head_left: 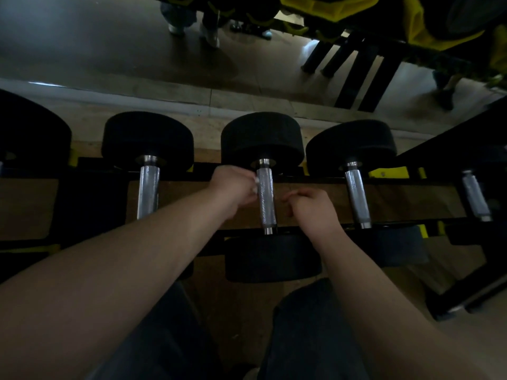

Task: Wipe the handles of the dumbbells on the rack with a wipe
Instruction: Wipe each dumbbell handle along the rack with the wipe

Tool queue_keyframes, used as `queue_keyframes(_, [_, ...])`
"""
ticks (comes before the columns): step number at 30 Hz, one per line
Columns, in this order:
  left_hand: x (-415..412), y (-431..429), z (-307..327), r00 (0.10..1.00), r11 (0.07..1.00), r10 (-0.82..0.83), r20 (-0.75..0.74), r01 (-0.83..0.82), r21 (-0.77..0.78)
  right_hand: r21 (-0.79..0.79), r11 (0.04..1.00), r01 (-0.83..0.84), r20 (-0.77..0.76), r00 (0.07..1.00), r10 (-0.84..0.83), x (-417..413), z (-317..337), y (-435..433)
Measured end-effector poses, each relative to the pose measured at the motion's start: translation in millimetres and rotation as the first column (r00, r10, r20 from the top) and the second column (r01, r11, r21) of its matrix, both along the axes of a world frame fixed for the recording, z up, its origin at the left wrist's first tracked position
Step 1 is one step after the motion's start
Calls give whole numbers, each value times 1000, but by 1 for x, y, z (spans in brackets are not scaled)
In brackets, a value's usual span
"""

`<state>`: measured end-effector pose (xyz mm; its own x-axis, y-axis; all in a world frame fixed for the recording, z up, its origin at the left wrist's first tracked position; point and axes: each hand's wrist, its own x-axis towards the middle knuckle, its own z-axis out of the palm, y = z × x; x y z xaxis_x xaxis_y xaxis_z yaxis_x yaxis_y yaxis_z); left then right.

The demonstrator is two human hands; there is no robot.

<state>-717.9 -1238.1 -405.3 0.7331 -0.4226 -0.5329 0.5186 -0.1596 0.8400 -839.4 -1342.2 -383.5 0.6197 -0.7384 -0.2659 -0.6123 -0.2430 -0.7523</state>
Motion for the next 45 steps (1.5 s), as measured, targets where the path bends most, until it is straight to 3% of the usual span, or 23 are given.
queue_keyframes(2, [2,0,1,998,999,-50,-28,50,-15,0,1000,1,4,1000,-1,0,-1,-1])
queue_keyframes(6, [-16,21,2,865,849,-495,-78,501,167,-9,1000,-4,3,1000,4,1,-4,-2])
queue_keyframes(8, [-15,16,-3,887,874,-453,-83,461,152,-11,1000,2,2,1000,-2,0,-4,-2])
queue_keyframes(11, [1,-5,-9,978,987,-160,-136,163,6,-3,1000,8,11,1000,-8,0,-2,-1])
queue_keyframes(13, [11,-12,-9,985,997,-76,-154,71,-40,-1,1000,12,17,1000,-12,0,-3,-2])
queue_keyframes(15, [15,-7,-11,971,980,-201,-128,199,-26,3,1000,21,15,1000,-21,1,-4,-3])
queue_keyframes(17, [12,6,-7,892,901,-427,-149,434,15,14,1000,25,14,1000,-25,2,-5,-4])
queue_keyframes(19, [11,13,-2,812,824,-554,-184,567,20,19,1000,22,11,1000,-23,3,-7,-6])
queue_keyframes(21, [14,11,4,846,867,-492,-206,498,-25,20,1000,18,3,1000,-18,3,-7,-6])
queue_keyframes(23, [18,4,4,911,945,-322,-256,294,-144,19,1000,18,2,1000,-18,3,-7,-6])
queue_keyframes(25, [18,-1,5,930,957,-228,-289,159,-241,18,1000,17,4,1000,-17,2,-5,-6])
queue_keyframes(28, [8,3,-1,920,951,-304,-249,279,-132,28,999,20,14,1000,-20,2,-6,-7])
queue_keyframes(30, [-3,13,-2,848,872,-470,-245,489,20,28,999,24,18,1000,-24,3,-7,-8])
queue_keyframes(32, [-10,16,-2,820,824,-521,-238,556,108,32,999,22,19,1000,-23,3,-7,-8])
queue_keyframes(36, [2,-1,4,929,969,-245,-276,232,-80,30,999,20,31,999,-21,1,-9,-9])
queue_keyframes(39, [10,-11,0,954,984,-145,-263,111,-142,39,999,20,47,999,-22,0,-9,-9])
queue_keyframes(41, [4,-4,-5,948,976,-217,-233,208,-63,43,999,24,56,998,-26,0,-9,-9])
queue_keyframes(43, [-8,6,-10,878,889,-433,-203,453,65,37,999,24,64,998,-27,0,-10,-10])
queue_keyframes(45, [-14,10,-8,827,823,-528,-193,554,124,43,999,27,63,998,-30,0,-9,-10])
